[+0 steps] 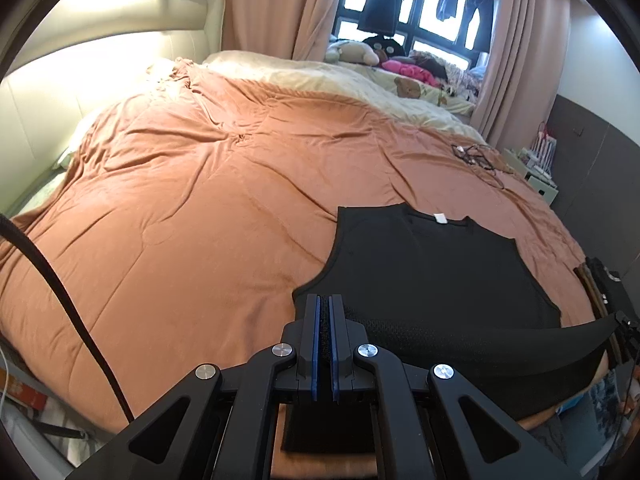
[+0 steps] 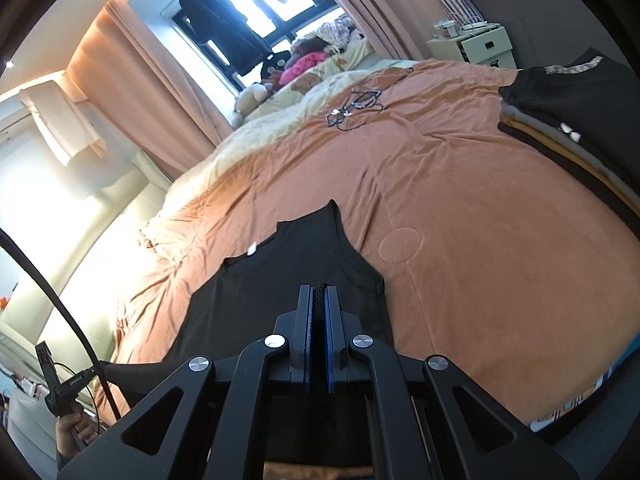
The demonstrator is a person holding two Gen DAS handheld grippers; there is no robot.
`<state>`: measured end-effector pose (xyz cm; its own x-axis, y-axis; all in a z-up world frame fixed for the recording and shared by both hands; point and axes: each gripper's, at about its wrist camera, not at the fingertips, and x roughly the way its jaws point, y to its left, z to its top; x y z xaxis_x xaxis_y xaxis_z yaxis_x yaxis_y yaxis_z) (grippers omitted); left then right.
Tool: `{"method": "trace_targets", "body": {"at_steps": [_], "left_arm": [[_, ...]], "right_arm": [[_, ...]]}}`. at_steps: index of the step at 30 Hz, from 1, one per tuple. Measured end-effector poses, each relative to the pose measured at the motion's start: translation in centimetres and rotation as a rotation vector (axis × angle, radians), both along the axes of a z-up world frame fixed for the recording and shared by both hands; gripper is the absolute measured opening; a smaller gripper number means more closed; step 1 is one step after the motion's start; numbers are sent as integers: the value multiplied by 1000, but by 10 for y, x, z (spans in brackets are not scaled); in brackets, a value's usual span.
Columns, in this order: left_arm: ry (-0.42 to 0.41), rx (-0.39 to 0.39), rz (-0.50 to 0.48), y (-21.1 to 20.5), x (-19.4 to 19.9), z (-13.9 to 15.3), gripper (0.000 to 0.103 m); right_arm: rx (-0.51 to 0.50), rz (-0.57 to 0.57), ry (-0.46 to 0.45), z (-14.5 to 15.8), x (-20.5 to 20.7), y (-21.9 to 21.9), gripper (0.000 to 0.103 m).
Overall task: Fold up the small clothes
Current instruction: 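Lift the gripped side edge and fold it over toward the shirt's middle with both grippers, then open both grippers to release the folded flap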
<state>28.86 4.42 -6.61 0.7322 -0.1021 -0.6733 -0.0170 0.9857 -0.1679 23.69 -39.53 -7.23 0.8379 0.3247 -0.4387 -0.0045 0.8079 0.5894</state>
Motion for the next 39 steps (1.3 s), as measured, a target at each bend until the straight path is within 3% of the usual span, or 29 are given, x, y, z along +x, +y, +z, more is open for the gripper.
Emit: {"method": "trace_targets", "body": {"at_steps": [22, 33, 36, 37, 38, 39], "left_arm": [[214, 45, -2, -9, 167, -58, 4], [319, 17, 9, -6, 226, -92, 5], [324, 50, -3, -10, 229, -91, 13], [318, 53, -17, -10, 227, -88, 17], [314, 52, -27, -10, 226, -86, 31], [307, 55, -39, -10, 223, -83, 53]], "right_arm": [[-104, 11, 229, 4, 174, 30, 2], [-141, -4, 330, -1, 216, 46, 3], [-152, 22, 333, 6, 219, 49, 4], [-181, 32, 320, 11, 217, 52, 10], [-207, 37, 316, 14, 216, 53, 22], [-241, 47, 308, 18, 212, 56, 31]]}}
